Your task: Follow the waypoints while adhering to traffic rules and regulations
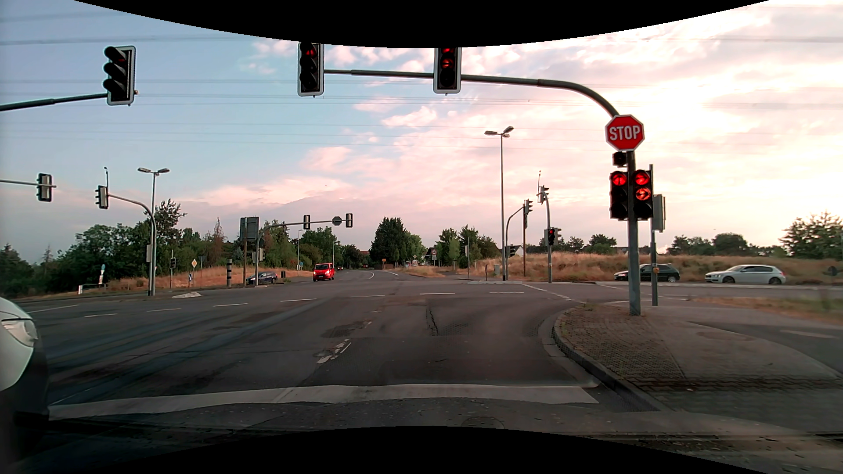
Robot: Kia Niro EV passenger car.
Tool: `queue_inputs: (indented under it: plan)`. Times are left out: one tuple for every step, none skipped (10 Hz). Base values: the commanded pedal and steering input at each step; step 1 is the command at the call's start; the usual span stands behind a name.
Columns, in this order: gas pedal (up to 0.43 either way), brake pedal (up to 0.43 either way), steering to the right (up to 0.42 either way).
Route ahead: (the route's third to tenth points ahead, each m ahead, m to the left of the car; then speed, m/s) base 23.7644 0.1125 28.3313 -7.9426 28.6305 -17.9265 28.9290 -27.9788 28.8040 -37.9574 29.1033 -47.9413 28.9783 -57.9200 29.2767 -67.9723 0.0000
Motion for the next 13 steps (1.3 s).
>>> queue_inputs:
  plan:
    - [0.0,0.0,0.001]
    - [0.0,0.0,0.001]
    - [0.0,0.0,0.001]
    - [0.0,0.0,0.001]
    - [0.0,0.0,0.001]
    - [0.028,0.0,0.001]
    - [0.087,0.0,0.001]
    - [0.11,0.0,0.001]
    - [0.138,0.0,0.001]
    - [0.169,0.0,0.001]
    - [0.197,0.0,0.001]
    - [0.209,0.0,0.001]
    - [0.22,0.0,0.001]
